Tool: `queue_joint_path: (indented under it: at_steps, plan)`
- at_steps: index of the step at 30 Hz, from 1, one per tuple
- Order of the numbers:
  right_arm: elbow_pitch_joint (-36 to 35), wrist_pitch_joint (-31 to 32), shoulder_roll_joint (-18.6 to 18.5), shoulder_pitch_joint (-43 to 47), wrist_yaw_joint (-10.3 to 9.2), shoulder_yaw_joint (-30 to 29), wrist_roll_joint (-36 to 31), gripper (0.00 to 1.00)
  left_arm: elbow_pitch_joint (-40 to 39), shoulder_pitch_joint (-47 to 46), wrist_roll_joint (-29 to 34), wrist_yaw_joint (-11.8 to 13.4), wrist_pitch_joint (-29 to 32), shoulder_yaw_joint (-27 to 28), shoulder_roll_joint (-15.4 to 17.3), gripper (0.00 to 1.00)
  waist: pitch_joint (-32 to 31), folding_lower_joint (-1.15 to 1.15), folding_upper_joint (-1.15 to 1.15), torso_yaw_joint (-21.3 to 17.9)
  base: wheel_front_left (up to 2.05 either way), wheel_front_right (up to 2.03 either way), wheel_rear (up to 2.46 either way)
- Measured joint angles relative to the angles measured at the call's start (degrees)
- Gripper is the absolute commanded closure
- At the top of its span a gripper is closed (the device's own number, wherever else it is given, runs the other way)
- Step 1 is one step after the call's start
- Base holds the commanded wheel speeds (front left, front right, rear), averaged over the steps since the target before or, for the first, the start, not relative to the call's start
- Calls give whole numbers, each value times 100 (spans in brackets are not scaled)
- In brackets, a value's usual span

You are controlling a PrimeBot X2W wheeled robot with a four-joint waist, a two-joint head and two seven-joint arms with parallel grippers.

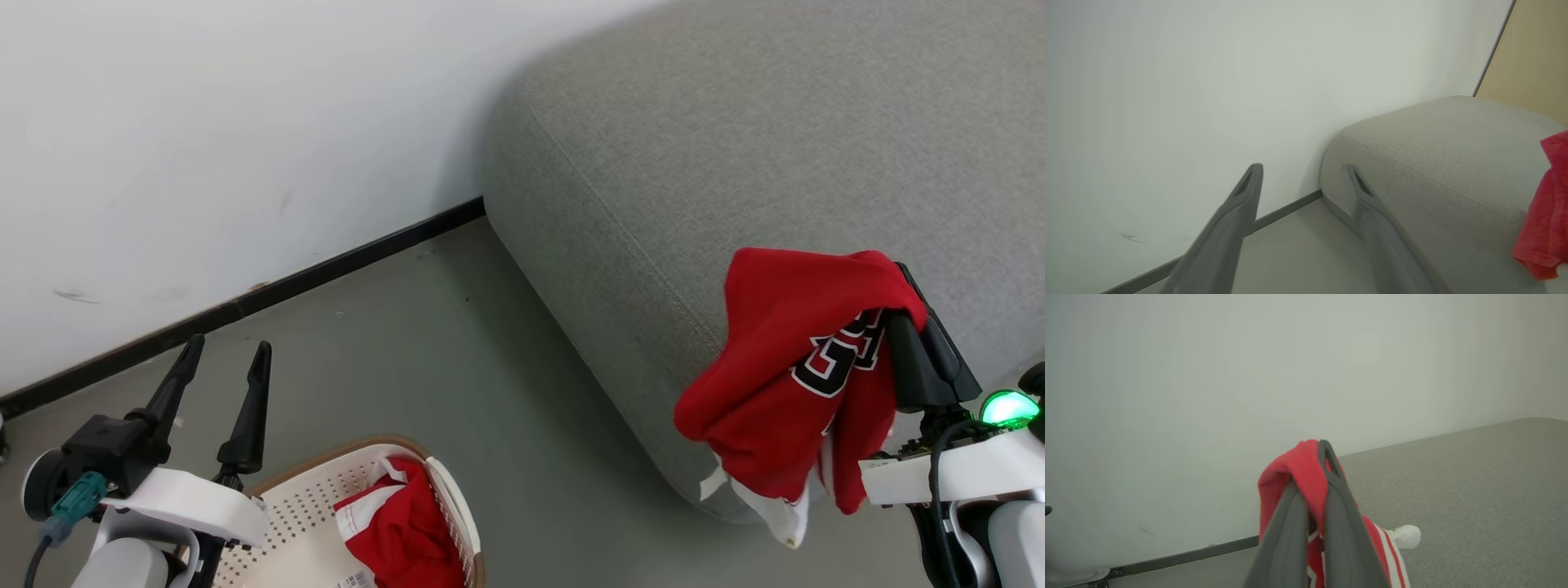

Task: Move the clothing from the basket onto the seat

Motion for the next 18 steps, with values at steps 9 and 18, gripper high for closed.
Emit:
queue_joint_path:
  at_steps: [9,18]
  plan:
    - [78,0,55,-73,1,-30,5,100,-29,2,51,3,0,149,162,0,251,0,0,-296,0,0,0]
    - [332,0,18,-964,0,-204,294,100,-185,35,108,56,0,209,278,0,548,0,0,-412,0,0,0]
